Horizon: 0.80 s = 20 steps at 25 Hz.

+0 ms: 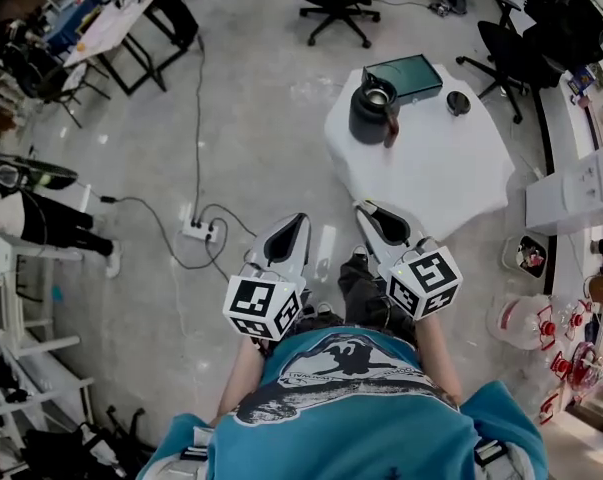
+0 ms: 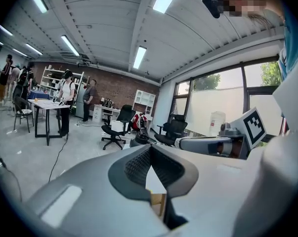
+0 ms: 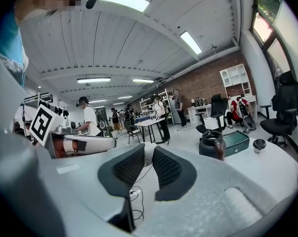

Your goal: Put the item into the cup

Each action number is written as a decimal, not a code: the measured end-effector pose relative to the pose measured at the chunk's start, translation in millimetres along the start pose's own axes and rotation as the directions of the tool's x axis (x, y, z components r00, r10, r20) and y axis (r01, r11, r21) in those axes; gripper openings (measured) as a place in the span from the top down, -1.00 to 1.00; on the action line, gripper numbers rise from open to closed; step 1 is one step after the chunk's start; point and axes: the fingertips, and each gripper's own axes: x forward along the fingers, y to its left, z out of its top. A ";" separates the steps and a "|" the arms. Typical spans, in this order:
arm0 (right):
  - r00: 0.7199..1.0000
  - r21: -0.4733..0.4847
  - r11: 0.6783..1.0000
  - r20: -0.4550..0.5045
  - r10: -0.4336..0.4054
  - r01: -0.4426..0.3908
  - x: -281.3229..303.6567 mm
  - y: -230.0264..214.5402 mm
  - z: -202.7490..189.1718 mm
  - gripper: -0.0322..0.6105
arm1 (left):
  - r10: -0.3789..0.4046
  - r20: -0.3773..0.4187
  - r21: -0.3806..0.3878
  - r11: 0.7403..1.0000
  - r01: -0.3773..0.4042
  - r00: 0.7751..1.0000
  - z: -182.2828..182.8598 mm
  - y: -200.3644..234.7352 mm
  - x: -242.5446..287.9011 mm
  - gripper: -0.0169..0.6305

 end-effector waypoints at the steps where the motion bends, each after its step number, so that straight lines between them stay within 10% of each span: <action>1: 1.000 -0.002 1.000 0.001 0.004 -0.004 4.5 -9.9 4.8 0.74 | 0.004 0.004 0.002 1.000 -0.004 1.000 5.6 0.9 10.7 0.89; 20: 0.996 0.053 0.995 -0.011 0.087 -0.087 53.3 -145.3 37.1 0.74 | 0.044 -0.037 0.024 0.999 -0.043 0.998 45.4 -8.8 152.6 0.89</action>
